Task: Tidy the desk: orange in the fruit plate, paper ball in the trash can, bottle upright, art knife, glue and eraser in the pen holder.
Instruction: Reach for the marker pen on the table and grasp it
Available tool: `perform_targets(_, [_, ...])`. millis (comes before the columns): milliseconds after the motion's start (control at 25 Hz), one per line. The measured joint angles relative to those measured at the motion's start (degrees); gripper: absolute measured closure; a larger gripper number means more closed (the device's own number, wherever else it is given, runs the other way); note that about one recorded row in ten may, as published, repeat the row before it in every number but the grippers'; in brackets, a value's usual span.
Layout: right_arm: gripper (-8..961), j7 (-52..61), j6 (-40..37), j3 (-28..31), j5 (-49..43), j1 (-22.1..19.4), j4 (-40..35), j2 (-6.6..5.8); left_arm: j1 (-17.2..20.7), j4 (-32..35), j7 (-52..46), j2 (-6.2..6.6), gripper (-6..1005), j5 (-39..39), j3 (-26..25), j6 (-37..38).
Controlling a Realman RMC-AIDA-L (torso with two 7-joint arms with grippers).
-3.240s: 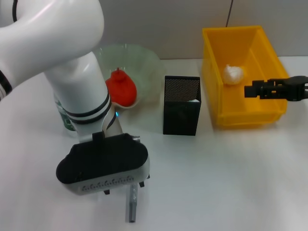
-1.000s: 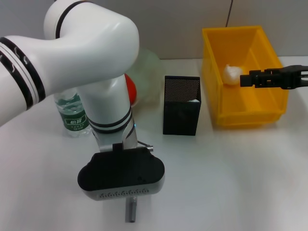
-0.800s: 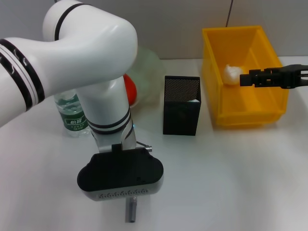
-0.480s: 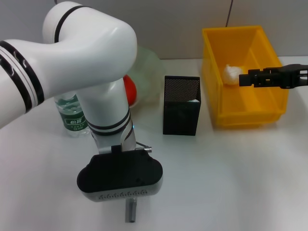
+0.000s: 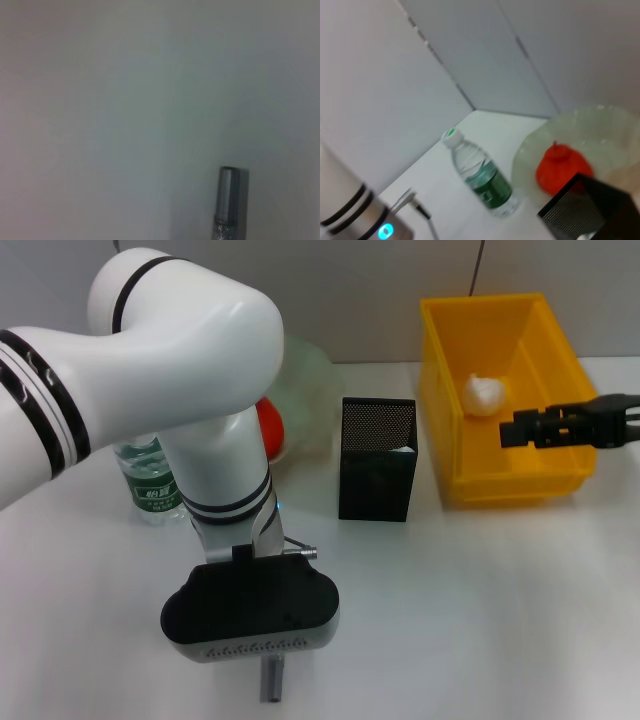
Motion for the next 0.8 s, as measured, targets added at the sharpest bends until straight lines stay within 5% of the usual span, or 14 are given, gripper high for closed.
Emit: perform_targets(800, [256,0.4,-1.1,0.0,-5.0,1.3,0.1,0.06,0.8,1.0,-0.2,0.0,601,-0.1,0.6,-0.9])
